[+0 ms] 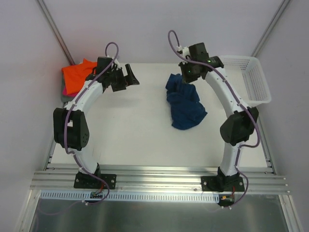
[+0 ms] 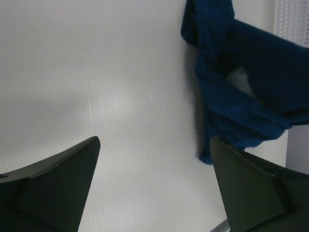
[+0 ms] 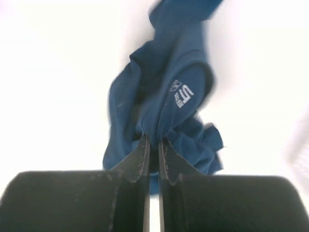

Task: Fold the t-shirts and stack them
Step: Flatten out the tshirt

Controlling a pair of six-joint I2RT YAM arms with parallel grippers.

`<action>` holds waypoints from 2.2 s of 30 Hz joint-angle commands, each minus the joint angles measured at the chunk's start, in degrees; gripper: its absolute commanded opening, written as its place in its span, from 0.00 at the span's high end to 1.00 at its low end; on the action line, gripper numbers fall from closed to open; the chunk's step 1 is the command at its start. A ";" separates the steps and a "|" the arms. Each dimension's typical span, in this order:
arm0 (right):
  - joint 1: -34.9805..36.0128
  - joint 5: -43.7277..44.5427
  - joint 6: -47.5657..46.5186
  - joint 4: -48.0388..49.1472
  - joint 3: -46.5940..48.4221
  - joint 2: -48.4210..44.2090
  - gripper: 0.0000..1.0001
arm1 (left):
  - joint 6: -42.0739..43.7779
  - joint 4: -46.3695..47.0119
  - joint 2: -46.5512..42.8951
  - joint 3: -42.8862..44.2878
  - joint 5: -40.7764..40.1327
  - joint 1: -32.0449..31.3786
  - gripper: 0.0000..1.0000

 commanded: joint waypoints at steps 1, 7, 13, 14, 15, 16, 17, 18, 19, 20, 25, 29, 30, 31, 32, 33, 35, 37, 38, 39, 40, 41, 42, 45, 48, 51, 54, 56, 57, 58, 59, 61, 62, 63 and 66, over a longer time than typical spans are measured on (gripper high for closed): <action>0.70 3.95 -3.99 1.13 4.05 -10.34 1.00 | 2.31 1.55 3.87 4.03 2.03 -1.59 0.01; 4.12 10.37 -12.69 2.01 10.63 -16.58 1.00 | 5.12 1.81 12.13 14.30 1.24 -5.19 0.01; 6.94 11.00 -18.06 2.36 11.80 -21.93 1.00 | 5.74 4.53 19.25 22.92 1.32 -8.88 0.01; 7.20 10.99 -18.94 2.62 10.84 -22.64 1.00 | 5.91 5.23 20.48 24.50 1.58 -9.33 0.01; 7.12 11.77 -19.21 3.15 10.57 -23.26 0.99 | 5.83 5.50 20.93 25.12 1.59 -9.85 0.01; 7.12 12.57 -19.56 3.42 10.56 -23.96 1.00 | 5.65 5.85 21.19 25.74 1.50 -10.73 0.01; 6.68 13.27 -20.87 4.64 10.82 -24.23 1.00 | 5.65 6.38 21.63 26.70 1.50 -11.26 0.01; 6.24 14.67 -21.23 5.61 11.44 -24.41 1.00 | 5.65 6.47 21.89 27.15 1.67 -11.70 0.01; 5.72 14.77 -21.67 6.49 13.01 -24.32 1.00 | 5.56 6.64 21.98 27.41 1.50 -12.05 0.01; 4.32 14.77 -22.37 7.36 15.02 -23.01 1.00 | 5.39 6.56 22.07 27.59 1.15 -12.84 0.01; 2.73 16.26 -29.23 15.34 25.16 -20.09 1.00 | 5.12 6.56 20.59 25.66 -0.17 -14.95 0.01; -1.74 18.02 -17.39 25.28 15.67 -25.19 0.99 | 5.04 6.56 17.08 22.68 -3.24 -15.75 0.01; -2.19 18.89 -15.97 25.48 15.05 -26.07 1.00 | 5.21 6.47 16.11 22.23 -4.29 -16.09 0.01; -2.63 19.16 -13.61 25.57 15.31 -26.16 1.00 | 5.56 6.38 15.23 22.05 -5.69 -16.19 0.01; -3.42 19.17 -12.80 26.26 15.74 -26.08 1.00 | 5.65 6.38 13.30 21.88 -9.45 -16.36 0.01; -3.78 17.25 -12.53 26.62 17.05 -25.03 0.99 | 6.09 6.29 12.41 22.05 -11.31 -16.54 0.01; -3.87 15.66 -13.58 27.67 24.92 -22.49 0.99 | 6.79 6.29 10.57 23.27 -13.95 -16.71 0.01; -3.78 12.76 -14.29 29.77 29.09 -20.11 0.99 | 6.88 6.21 9.60 23.90 -14.93 -16.71 0.01; -2.56 12.66 -16.29 33.61 28.59 -20.10 1.00 | 6.97 6.21 8.90 24.07 -15.37 -16.71 0.01; -1.59 12.40 -17.35 34.35 28.41 -20.19 1.00 | 6.97 6.21 8.63 24.07 -15.55 -16.71 0.01; 0.33 11.61 -18.23 34.01 28.23 -20.01 1.00 | 6.80 6.12 8.19 23.47 -15.73 -16.71 0.01; 1.31 11.08 -18.94 31.92 27.79 -20.01 1.00 | 6.71 6.12 7.49 23.02 -15.90 -16.71 0.01; 2.10 10.30 -18.51 31.20 25.61 -20.27 1.00 | 6.79 5.94 7.13 22.50 -15.82 -16.71 0.01; 4.56 8.01 -15.44 30.58 25.84 -20.37 1.00 | 6.53 5.68 5.90 20.48 -16.34 -16.71 0.01; 8.51 7.65 -16.65 31.10 30.50 -17.56 1.00 | 6.62 5.33 5.02 19.42 -16.96 -16.71 0.01; 11.24 8.35 -18.94 32.51 30.95 -16.85 1.00 | 6.44 4.45 4.41 19.50 -19.67 -16.71 0.01; 10.64 11.06 -19.83 31.11 28.42 -17.28 1.00 | 6.44 3.92 3.79 20.03 -22.84 -16.63 0.01; 7.06 11.08 -18.17 29.80 23.69 -18.25 1.00 | 6.97 3.75 3.62 20.12 -23.11 -16.63 0.01; 5.46 11.51 -17.11 29.44 21.66 -18.78 1.00 | 6.97 3.57 3.70 20.03 -23.20 -16.63 0.01; 1.97 11.26 -16.06 29.26 19.46 -20.09 0.99 | 6.88 3.48 3.70 19.68 -23.37 -16.63 0.01; 0.37 11.08 -15.44 29.26 12.48 -20.97 1.00 | 6.79 3.31 3.53 19.51 -23.46 -16.63 0.01; -2.01 11.17 -15.34 29.96 4.19 -24.65 0.99 | 6.62 3.13 3.27 18.89 -23.46 -16.63 0.01; -3.68 10.47 -15.69 30.40 -0.12 -26.06 1.00 | 6.62 3.13 3.00 18.80 -23.46 -16.54 0.01; -4.22 10.46 -16.65 30.23 -8.16 -27.03 1.00 | 6.62 2.87 2.83 18.71 -23.46 -16.36 0.01; -5.71 10.82 -15.35 26.72 -19.38 -29.59 1.00 | 6.97 2.52 1.86 18.28 -23.46 -15.57 0.01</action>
